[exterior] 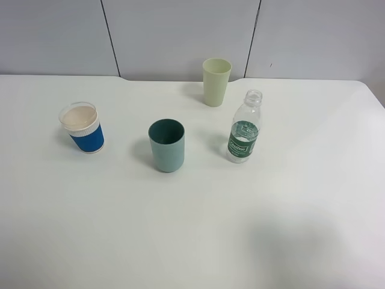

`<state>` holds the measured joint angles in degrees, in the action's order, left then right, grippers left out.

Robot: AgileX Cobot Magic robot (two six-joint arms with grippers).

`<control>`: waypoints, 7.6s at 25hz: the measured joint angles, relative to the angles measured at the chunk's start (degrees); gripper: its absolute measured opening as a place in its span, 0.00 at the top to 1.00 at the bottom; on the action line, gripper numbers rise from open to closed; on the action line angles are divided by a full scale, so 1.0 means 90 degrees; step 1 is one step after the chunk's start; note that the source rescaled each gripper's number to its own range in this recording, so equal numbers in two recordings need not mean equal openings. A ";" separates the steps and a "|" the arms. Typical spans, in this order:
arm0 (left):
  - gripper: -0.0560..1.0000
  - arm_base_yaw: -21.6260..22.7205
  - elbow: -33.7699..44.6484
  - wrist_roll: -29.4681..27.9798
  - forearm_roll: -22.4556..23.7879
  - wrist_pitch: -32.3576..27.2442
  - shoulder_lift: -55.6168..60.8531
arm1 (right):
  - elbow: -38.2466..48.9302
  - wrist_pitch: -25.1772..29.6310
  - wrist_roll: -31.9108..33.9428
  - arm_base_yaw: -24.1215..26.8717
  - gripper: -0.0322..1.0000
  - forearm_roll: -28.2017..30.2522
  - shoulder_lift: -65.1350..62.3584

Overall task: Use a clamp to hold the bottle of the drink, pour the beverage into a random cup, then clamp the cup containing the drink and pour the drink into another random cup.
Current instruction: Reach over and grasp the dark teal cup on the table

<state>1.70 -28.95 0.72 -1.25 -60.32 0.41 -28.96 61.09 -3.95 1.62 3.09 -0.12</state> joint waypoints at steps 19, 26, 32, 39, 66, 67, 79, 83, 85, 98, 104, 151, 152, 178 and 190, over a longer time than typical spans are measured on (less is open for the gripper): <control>0.00 0.0000 0.0000 0.0000 0.0000 0.0000 0.0000 | 0.0000 0.0000 0.0002 0.0000 0.00 0.0000 0.0000; 0.00 0.0000 0.0000 0.0000 0.0000 0.0000 0.0000 | 0.0000 0.0000 0.0002 0.0000 0.00 0.0000 0.0000; 0.00 0.0000 0.0000 0.0000 0.0000 0.0000 0.0000 | 0.0000 0.0000 0.0002 0.0000 0.00 0.0000 0.0000; 0.00 0.0000 0.0000 0.0000 0.0000 0.0000 0.0000 | 0.0000 0.0000 0.0002 0.0000 0.00 0.0000 0.0000; 0.00 0.0000 0.0000 0.0000 0.0000 0.0000 0.0000 | 0.0000 -0.0001 0.0002 0.0000 0.00 0.0000 0.0000; 0.00 0.0000 0.0000 0.0000 0.0000 0.0000 0.0000 | 0.0000 -0.0001 0.0002 0.0000 0.00 0.0000 0.0000; 0.00 0.0000 0.0000 0.0000 0.0000 0.0000 0.0000 | 0.0000 -0.0001 0.0002 0.0000 0.00 0.0000 0.0000; 0.00 0.0000 0.0000 0.0000 0.0000 0.0000 0.0000 | 0.0000 -0.0001 0.0002 0.0000 0.00 0.0000 0.0000; 0.00 0.0000 0.0000 0.0000 0.0000 0.0000 0.0000 | 0.0000 -0.0001 0.0002 0.0000 0.00 0.0000 0.0000; 0.00 -0.0561 -0.0176 0.0237 0.0095 0.1197 -0.1491 | 0.0000 -0.0001 0.0002 0.0000 0.00 0.0000 0.0000; 0.00 -0.1564 -0.0176 0.0237 0.0268 0.1311 -0.2438 | 0.0000 -0.0001 0.0002 0.0000 0.00 0.0000 0.0000; 0.00 -0.3798 0.1323 0.0022 -0.0329 0.8146 -0.8711 | 0.0000 -0.0007 0.0002 0.0000 0.00 0.0000 0.0000; 0.00 -0.3798 0.1332 0.0014 -0.0279 0.8362 -0.8815 | 0.0000 -0.0007 0.0002 0.0000 0.00 0.0000 0.0000; 0.00 -0.3798 0.1355 -0.0314 0.1072 1.3951 -1.1838 | 0.0000 -0.0007 0.0002 0.0000 0.00 0.0000 0.0000; 0.00 -0.3798 0.0699 -0.0314 0.1502 1.4278 -1.2764 | 0.0000 -0.0007 0.0002 0.0000 0.00 0.0000 0.0000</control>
<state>-32.48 -22.65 -2.11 12.27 68.19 -114.47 -28.96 61.03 -3.93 1.62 3.09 -0.12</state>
